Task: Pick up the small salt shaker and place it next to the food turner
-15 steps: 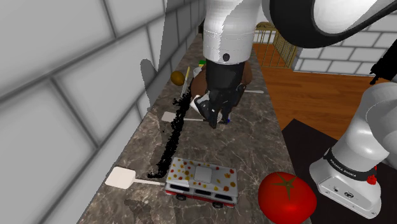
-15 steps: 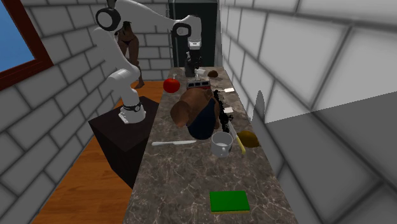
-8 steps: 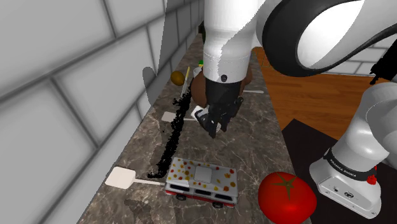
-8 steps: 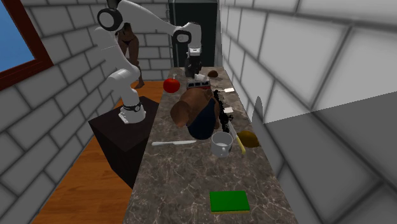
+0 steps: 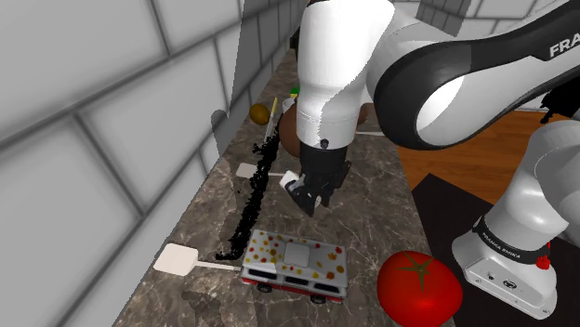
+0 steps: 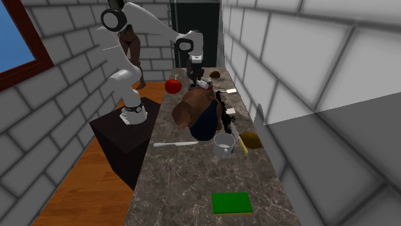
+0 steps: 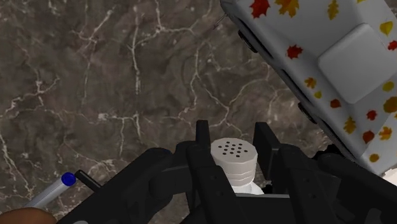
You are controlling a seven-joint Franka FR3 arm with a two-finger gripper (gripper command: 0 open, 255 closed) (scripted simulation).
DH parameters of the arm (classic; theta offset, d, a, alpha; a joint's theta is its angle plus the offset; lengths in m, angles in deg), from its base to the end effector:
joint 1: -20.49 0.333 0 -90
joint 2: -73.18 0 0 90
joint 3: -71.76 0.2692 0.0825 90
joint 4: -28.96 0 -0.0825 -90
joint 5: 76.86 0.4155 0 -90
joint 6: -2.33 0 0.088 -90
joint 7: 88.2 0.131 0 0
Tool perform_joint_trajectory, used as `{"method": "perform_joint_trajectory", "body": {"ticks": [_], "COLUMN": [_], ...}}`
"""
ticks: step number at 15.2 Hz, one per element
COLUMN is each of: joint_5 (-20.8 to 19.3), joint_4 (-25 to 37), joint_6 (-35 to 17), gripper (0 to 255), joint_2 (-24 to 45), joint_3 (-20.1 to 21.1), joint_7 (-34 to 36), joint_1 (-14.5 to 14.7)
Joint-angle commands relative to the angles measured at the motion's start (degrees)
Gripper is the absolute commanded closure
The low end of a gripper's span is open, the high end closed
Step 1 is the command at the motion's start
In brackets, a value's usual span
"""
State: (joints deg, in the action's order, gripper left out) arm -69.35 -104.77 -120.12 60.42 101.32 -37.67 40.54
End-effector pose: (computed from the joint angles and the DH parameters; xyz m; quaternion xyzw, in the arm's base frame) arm 0.3297 0.3910 0.3272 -0.9988 0.0486 0.0001 0.0010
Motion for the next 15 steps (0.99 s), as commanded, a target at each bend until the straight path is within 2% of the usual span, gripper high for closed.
{"method": "perform_joint_trajectory", "body": {"ticks": [1,6,13,14,15], "joint_5": [-0.3,-1.1,-1.1,-1.1,-1.1], "joint_4": [-0.8,-2.6,-2.6,-2.6,-2.6], "joint_6": [-1.5,-5.2,-5.2,-5.2,-5.2], "gripper": [255,255,255,0,0], "joint_2": [0.8,2.7,2.7,2.7,2.7], "joint_3": [0.2,0.8,0.8,0.8,0.8], "joint_7": [0.2,0.9,0.9,0.9,0.9], "joint_1": [-0.1,-0.2,-0.2,-0.2,-0.2]}}
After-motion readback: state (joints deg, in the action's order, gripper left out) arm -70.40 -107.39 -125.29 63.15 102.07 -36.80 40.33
